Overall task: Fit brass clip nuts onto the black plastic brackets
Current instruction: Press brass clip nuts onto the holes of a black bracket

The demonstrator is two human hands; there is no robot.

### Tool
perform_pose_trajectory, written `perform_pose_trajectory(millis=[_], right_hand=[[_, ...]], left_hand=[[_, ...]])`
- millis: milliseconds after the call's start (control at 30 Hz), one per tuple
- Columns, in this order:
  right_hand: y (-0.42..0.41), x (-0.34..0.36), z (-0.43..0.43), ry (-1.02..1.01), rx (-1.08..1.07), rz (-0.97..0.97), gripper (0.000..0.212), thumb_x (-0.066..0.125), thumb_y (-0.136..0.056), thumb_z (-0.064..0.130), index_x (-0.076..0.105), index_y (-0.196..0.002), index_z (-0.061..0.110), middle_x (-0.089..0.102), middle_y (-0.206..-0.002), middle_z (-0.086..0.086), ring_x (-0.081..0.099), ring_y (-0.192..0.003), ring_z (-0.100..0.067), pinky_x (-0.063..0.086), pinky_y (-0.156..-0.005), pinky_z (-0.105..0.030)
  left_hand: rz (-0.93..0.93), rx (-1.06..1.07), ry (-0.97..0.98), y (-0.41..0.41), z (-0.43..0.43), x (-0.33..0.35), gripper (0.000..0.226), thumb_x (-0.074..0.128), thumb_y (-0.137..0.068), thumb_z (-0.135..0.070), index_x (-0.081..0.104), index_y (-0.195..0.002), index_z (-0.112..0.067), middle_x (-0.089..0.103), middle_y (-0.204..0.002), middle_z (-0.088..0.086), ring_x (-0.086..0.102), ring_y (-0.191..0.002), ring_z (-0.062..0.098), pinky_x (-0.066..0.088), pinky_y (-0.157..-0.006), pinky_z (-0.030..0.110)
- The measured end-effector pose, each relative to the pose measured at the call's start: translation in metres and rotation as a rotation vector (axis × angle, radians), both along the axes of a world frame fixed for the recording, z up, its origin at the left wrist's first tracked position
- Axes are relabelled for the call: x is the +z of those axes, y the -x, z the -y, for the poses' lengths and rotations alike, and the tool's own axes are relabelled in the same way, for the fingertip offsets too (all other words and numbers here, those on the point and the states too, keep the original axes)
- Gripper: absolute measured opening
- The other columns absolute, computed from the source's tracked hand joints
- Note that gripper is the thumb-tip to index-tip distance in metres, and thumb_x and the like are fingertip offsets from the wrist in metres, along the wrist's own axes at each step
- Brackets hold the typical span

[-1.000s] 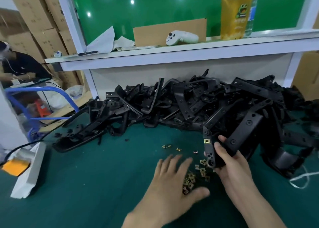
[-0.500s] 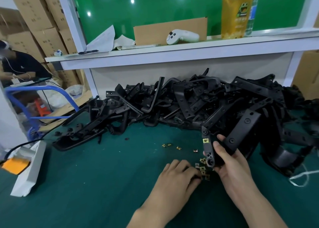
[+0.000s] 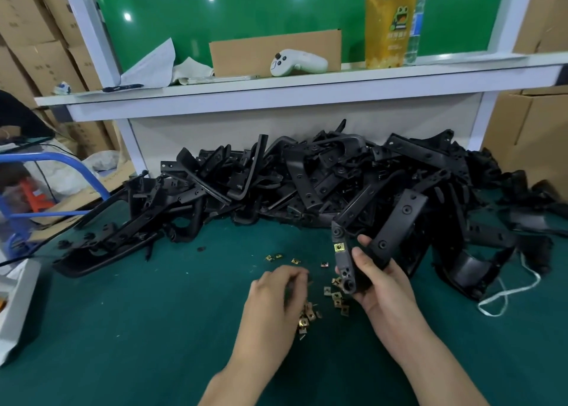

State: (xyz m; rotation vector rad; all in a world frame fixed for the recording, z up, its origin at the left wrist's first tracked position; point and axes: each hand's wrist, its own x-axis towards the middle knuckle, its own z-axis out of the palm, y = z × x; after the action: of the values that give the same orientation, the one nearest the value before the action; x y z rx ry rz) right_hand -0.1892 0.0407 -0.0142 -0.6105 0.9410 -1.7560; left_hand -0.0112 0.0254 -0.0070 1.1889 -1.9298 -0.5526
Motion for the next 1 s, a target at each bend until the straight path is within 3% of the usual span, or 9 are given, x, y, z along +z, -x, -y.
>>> perform_pose_trajectory(millis=[67, 200, 367, 533, 667, 767, 867, 1000], right_hand=[[0.0, 0.001, -0.001, -0.004, 0.003, 0.001, 0.044, 0.077, -0.074, 0.027, 0.069, -0.118, 0.028, 0.076, -0.111, -0.005, 0.075, -0.095, -0.024, 0.059, -0.066, -0.03], [-0.001, 0.004, -0.003, 0.004, 0.024, 0.002, 0.045, 0.076, -0.075, 0.026, 0.068, -0.119, 0.026, 0.076, -0.109, -0.006, 0.075, -0.091, -0.023, 0.058, -0.068, -0.031], [-0.003, 0.006, -0.004, 0.002, 0.024, 0.0, 0.044, 0.076, -0.075, 0.025, 0.068, -0.119, 0.025, 0.076, -0.107, -0.008, 0.076, -0.086, -0.023, 0.059, -0.063, -0.029], [-0.005, 0.008, -0.005, -0.024, 0.044, 0.0, 0.035, 0.076, -0.075, 0.025, 0.075, -0.11, 0.026, 0.077, -0.104, -0.008, 0.075, -0.081, -0.022, 0.058, -0.058, -0.028], [-0.012, 0.013, -0.008, -0.06, 0.087, -0.032, 0.025, 0.078, -0.072, 0.032, 0.08, -0.095, 0.023, 0.074, -0.079, 0.0, 0.068, -0.06, -0.016, 0.052, -0.049, -0.025], [-0.016, 0.015, -0.011, -0.084, 0.155, -0.087, 0.025, 0.079, -0.077, 0.035, 0.074, -0.093, 0.016, 0.068, -0.07, -0.002, 0.063, -0.054, -0.018, 0.047, -0.044, -0.026], [-0.02, 0.016, -0.013, -0.079, 0.218, -0.137, 0.019, 0.082, -0.073, 0.037, 0.077, -0.082, 0.021, 0.071, -0.076, -0.003, 0.068, -0.064, -0.017, 0.052, -0.051, -0.025], [-0.023, 0.016, -0.013, -0.091, 0.216, -0.206, 0.032, 0.086, -0.063, 0.038, 0.076, -0.09, 0.023, 0.077, -0.095, -0.006, 0.074, -0.086, -0.018, 0.056, -0.065, -0.024]], left_hand=[[-0.297, -0.016, -0.211, 0.002, 0.0, 0.007, 0.018, 0.055, -0.102, -0.028, 0.071, -0.097, -0.029, 0.074, -0.09, -0.014, 0.064, -0.085, -0.002, 0.047, -0.074, 0.013], [-0.718, -0.084, -0.484, 0.001, 0.002, 0.016, 0.03, 0.054, -0.103, -0.024, 0.078, -0.084, -0.02, 0.076, -0.091, 0.003, 0.065, -0.08, 0.011, 0.052, -0.074, 0.026], [-0.944, -0.129, -0.615, 0.003, 0.0, 0.017, 0.028, 0.057, -0.1, -0.021, 0.078, -0.084, -0.014, 0.074, -0.091, 0.01, 0.064, -0.075, 0.013, 0.052, -0.07, 0.026], [-0.99, -0.124, -0.624, 0.002, 0.002, 0.018, 0.025, 0.06, -0.096, -0.025, 0.078, -0.082, -0.014, 0.074, -0.09, 0.01, 0.063, -0.073, 0.012, 0.053, -0.068, 0.025], [-0.924, -0.151, -0.581, 0.002, 0.0, 0.017, 0.022, 0.063, -0.09, -0.032, 0.08, -0.088, -0.018, 0.075, -0.093, 0.01, 0.064, -0.078, 0.012, 0.054, -0.07, 0.023], [-0.845, -0.134, -0.539, 0.004, 0.0, 0.013, 0.019, 0.06, -0.098, -0.022, 0.079, -0.096, -0.019, 0.076, -0.093, 0.008, 0.066, -0.08, 0.013, 0.055, -0.072, 0.022], [-0.751, -0.128, -0.508, 0.005, -0.001, 0.012, 0.018, 0.06, -0.1, -0.018, 0.078, -0.099, -0.021, 0.078, -0.093, 0.004, 0.072, -0.086, 0.014, 0.056, -0.075, 0.022], [-0.655, -0.157, -0.45, 0.005, -0.003, 0.016, 0.011, 0.064, -0.098, -0.027, 0.075, -0.095, -0.026, 0.079, -0.094, 0.002, 0.075, -0.091, 0.019, 0.057, -0.078, 0.024]])
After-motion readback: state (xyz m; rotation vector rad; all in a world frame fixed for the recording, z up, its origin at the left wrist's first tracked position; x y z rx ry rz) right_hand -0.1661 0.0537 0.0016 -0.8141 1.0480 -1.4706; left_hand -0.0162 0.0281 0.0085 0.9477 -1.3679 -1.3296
